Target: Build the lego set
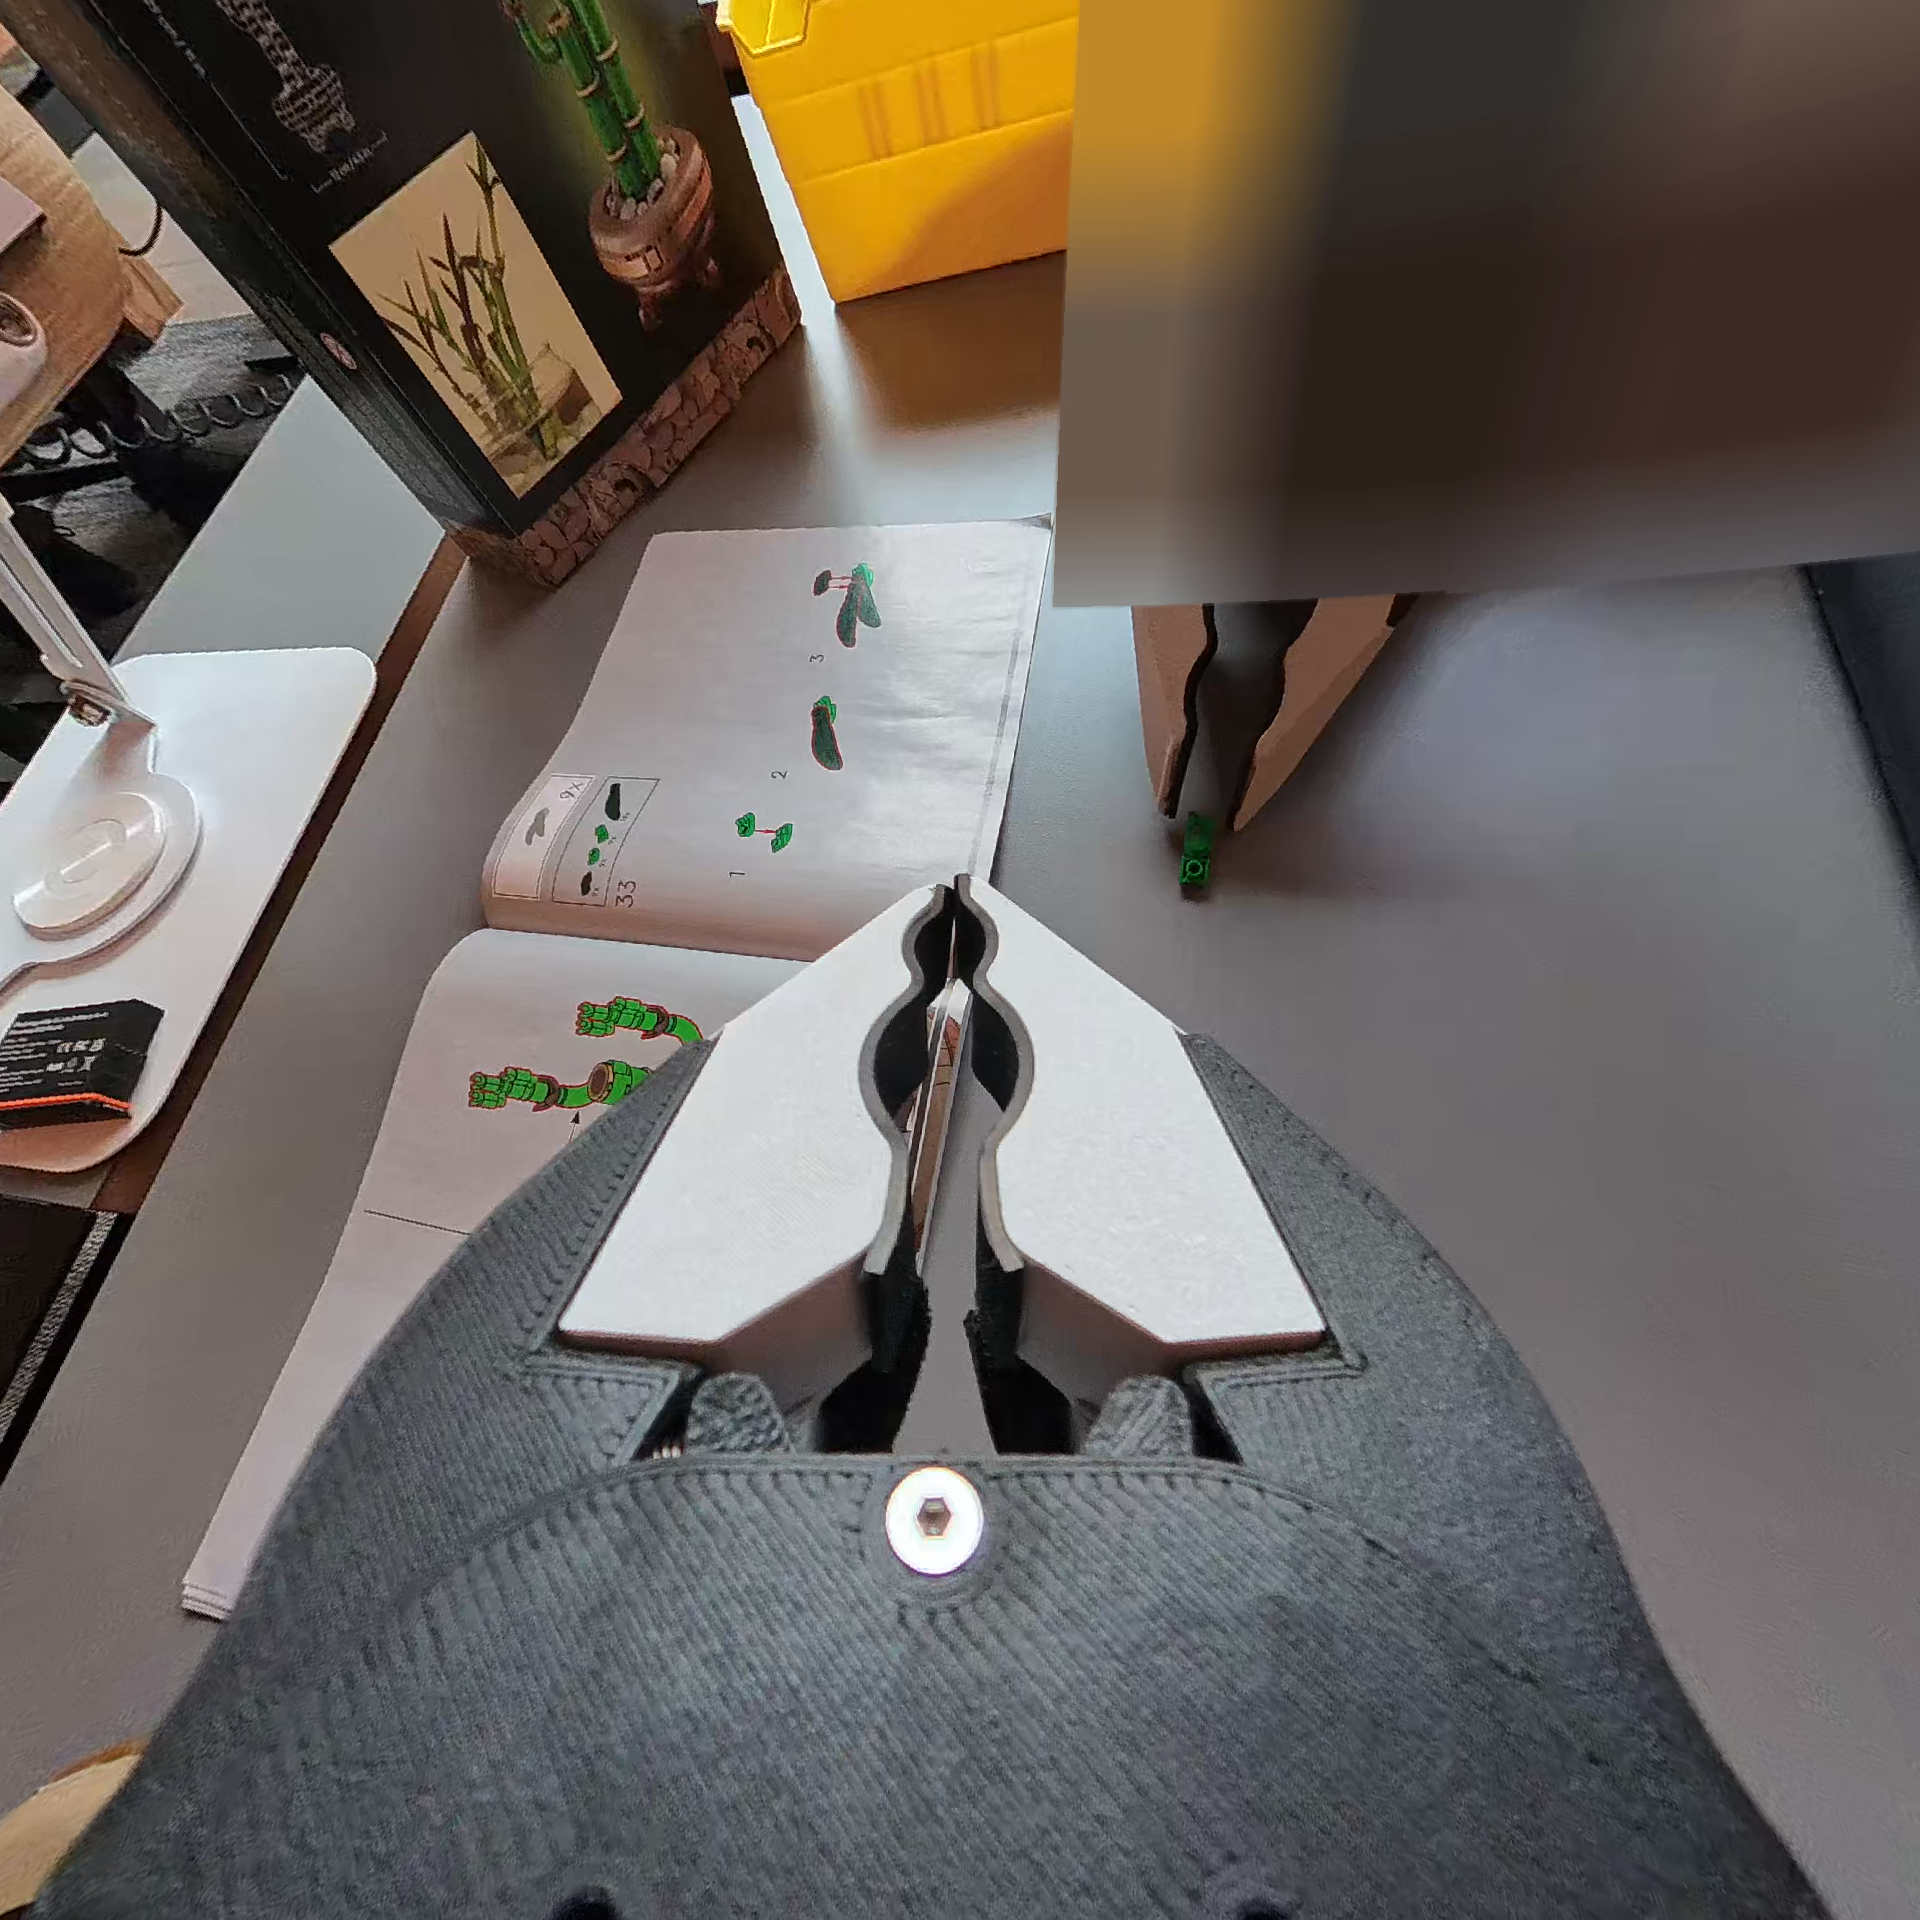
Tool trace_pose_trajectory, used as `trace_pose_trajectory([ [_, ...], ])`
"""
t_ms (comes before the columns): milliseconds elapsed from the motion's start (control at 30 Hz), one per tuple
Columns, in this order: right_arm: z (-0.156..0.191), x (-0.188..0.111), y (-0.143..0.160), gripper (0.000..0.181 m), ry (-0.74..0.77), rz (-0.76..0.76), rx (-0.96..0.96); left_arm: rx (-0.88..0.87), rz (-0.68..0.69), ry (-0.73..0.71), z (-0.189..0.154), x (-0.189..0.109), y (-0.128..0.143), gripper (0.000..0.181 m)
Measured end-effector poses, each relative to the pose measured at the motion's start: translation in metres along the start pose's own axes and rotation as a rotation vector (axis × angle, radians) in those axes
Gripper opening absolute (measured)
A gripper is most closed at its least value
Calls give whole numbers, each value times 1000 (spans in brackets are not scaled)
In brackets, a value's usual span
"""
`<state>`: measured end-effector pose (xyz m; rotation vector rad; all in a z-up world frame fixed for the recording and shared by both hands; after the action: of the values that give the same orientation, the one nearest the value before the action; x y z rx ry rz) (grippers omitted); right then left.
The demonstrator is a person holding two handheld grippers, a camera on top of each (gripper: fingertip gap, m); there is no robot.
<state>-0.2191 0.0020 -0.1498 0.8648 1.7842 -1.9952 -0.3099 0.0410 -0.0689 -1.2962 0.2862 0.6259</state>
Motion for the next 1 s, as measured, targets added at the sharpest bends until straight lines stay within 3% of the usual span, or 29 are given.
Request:
trace_pose_trajectory([
  [33,0,1,0,13,2,6,-1,0,2,1,0,0,0,0],
  [767,17,5,-1,7,-78,15,-68,3,11,5,0,1,2,0],
  [1000,15,5,-2,16,-51,5,-77,4,11,10,-1,1,2,0],
])
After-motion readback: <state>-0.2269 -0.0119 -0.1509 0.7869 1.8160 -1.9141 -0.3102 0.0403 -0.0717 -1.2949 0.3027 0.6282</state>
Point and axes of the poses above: each gripper's, where its closed fingertips meet, x out along the fingers, y out of its underside, z = x × y across the jaws, the point moved 2 cm from there along -x, back along the fingers, and after that the axes turned 6 degrees about x, right-handed, at the moved point
